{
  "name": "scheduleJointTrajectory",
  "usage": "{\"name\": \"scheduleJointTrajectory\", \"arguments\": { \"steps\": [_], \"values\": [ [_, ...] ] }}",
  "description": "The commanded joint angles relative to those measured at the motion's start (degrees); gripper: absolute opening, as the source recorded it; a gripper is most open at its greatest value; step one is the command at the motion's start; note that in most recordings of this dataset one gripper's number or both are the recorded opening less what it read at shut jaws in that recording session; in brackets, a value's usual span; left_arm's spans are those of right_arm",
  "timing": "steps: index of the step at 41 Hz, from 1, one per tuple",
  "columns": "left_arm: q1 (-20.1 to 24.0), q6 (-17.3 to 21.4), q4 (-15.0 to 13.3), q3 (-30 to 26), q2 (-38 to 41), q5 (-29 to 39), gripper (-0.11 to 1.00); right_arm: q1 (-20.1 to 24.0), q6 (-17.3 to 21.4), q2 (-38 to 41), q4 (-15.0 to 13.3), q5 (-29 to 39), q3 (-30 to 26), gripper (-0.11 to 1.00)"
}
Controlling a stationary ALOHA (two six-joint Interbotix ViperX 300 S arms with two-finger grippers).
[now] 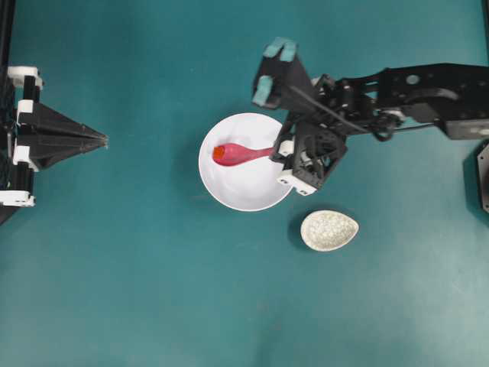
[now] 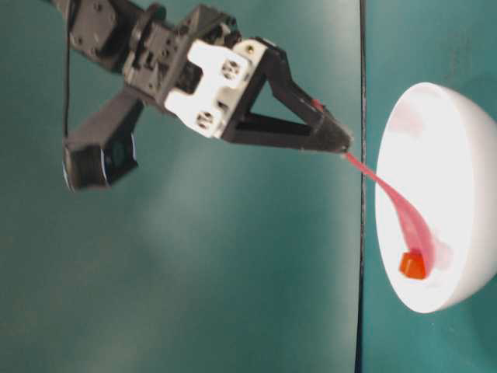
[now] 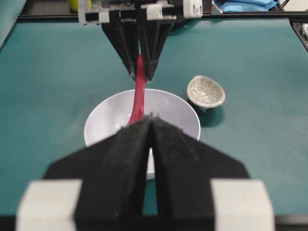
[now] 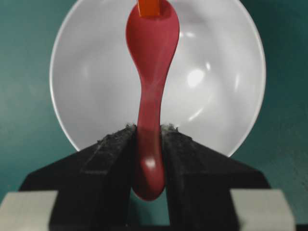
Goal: Grip the spoon and scoop the red block from the bowl with right arm.
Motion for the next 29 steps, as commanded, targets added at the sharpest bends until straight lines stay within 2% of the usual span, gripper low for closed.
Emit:
{"name": "scheduleJointTrajectory", "arguments": {
  "steps": [1,10,16,23,29],
  "values": [
    [-0.18,-0.26,0.18,-0.62,0.35,-0.62,0.00,0.62,0.53,-3.60,0.35,-4.39,1.85,0.25],
    [-0.18,-0.79,0.18,-0.70,0.35,-0.53,0.00,1.32,0.88,-9.58,0.26,-11.60,9.58,0.25],
    [-0.18,-1.14,0.09,-0.79,0.26,-0.62,0.00,1.41,1.05,-13.36,0.26,-14.68,12.66,0.25],
    [-0.18,-1.14,0.09,-0.88,0.00,-0.97,0.00,1.41,1.05,-17.84,0.35,-14.85,12.30,0.25],
    [-0.18,-1.14,0.09,-0.88,0.00,-2.20,0.00,1.32,1.05,-21.36,0.26,-12.48,9.67,0.25]
  ]
}}
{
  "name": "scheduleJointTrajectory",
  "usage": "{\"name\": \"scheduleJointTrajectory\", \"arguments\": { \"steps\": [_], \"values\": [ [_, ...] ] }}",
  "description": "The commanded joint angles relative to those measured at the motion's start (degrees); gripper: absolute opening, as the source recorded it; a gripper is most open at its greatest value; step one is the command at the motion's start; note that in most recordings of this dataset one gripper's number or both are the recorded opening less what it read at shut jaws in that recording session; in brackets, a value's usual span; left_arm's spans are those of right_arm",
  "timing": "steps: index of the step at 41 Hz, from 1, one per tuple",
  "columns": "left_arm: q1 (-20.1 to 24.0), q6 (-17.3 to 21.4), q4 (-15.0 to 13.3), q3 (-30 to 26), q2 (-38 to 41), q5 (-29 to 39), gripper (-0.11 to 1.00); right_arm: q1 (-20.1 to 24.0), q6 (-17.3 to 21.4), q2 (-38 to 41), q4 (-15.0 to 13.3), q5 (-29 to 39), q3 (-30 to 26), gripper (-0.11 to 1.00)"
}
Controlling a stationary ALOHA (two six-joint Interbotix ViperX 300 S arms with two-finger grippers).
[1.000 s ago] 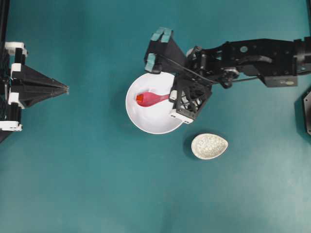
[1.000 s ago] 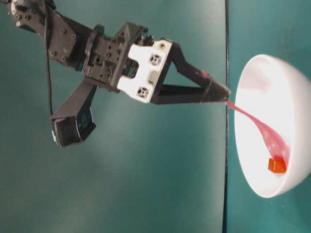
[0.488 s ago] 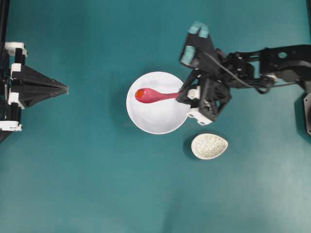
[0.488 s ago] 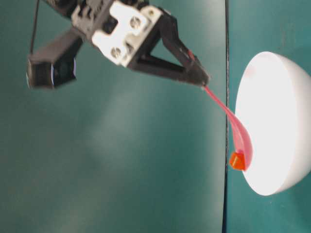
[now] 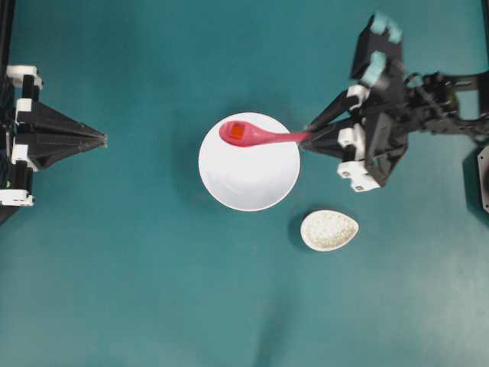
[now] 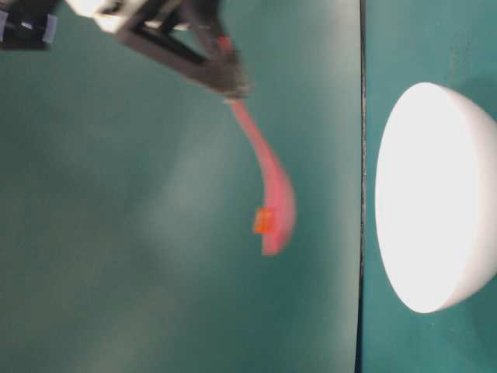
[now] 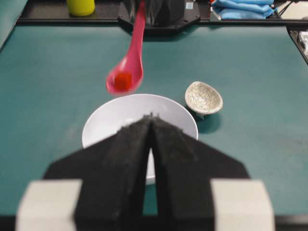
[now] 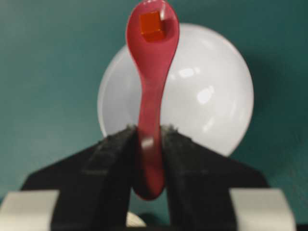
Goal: Grip the spoon and scoop the red block from the bowl with right arm.
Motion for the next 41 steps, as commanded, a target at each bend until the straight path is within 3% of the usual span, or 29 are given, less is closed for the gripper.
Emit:
{"name": "scheduleJointTrajectory", "arguments": {
  "steps": [1,41],
  "values": [
    [-0.09,-0.09,0.09,-0.97,0.09,-1.41,0.00,0.18,0.00,-3.08,0.00,1.41,-3.34,0.25],
    [-0.09,-0.79,0.00,-1.58,0.00,-1.23,0.00,0.09,0.00,-4.75,-0.79,3.25,-5.27,0.25]
  ]
}}
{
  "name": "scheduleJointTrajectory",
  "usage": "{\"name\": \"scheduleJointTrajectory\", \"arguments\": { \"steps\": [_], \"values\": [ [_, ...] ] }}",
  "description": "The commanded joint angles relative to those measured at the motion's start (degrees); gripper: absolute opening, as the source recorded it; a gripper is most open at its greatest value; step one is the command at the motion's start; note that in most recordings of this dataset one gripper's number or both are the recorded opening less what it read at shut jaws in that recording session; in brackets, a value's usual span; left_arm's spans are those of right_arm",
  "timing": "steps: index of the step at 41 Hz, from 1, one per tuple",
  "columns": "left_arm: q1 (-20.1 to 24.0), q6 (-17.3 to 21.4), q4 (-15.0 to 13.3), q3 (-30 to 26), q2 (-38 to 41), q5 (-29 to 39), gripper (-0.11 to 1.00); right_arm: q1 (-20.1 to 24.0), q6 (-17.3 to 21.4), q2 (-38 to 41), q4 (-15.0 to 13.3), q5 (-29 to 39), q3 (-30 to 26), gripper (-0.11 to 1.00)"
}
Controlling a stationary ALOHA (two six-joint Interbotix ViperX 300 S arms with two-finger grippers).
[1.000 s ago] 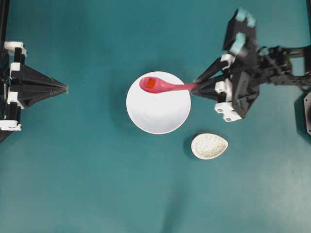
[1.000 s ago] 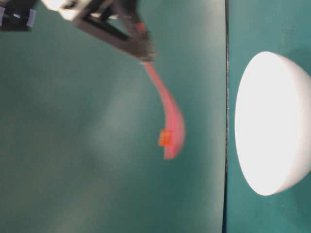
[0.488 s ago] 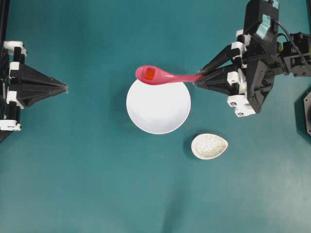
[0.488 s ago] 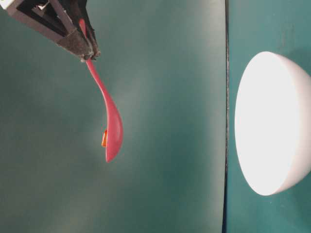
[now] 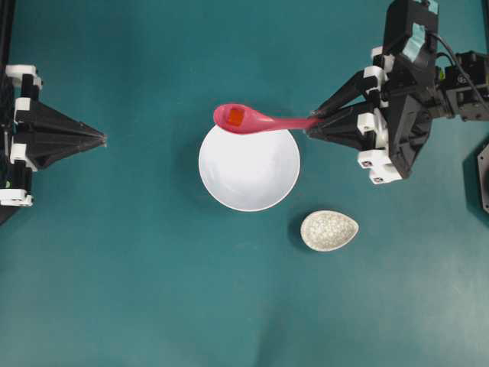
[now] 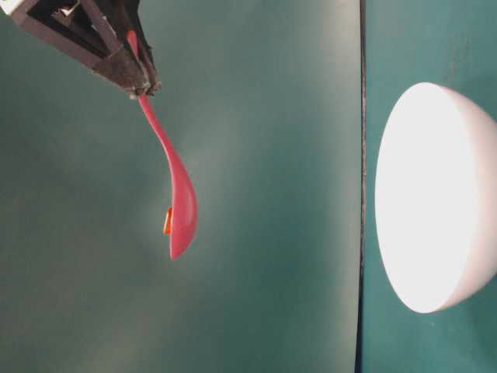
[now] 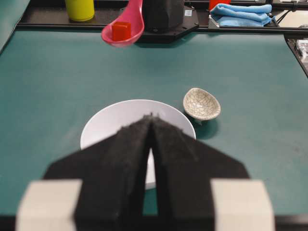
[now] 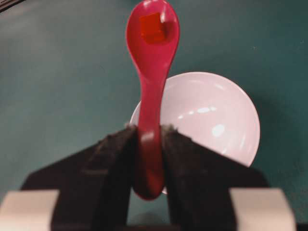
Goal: Grip the spoon and scoop the red block from the bowl with right arm.
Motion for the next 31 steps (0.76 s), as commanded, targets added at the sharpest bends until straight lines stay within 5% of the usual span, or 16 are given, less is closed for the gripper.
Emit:
{"name": "scheduleJointTrajectory", "arguments": {
  "steps": [1,31],
  "values": [
    [-0.09,0.00,0.00,-1.58,0.18,-0.53,0.00,0.09,0.00,-0.62,-0.09,-0.44,-1.58,0.25],
    [-0.09,0.18,0.00,-1.93,0.00,-1.05,0.00,0.09,0.00,-0.97,-0.09,-0.44,-1.32,0.25]
  ]
}}
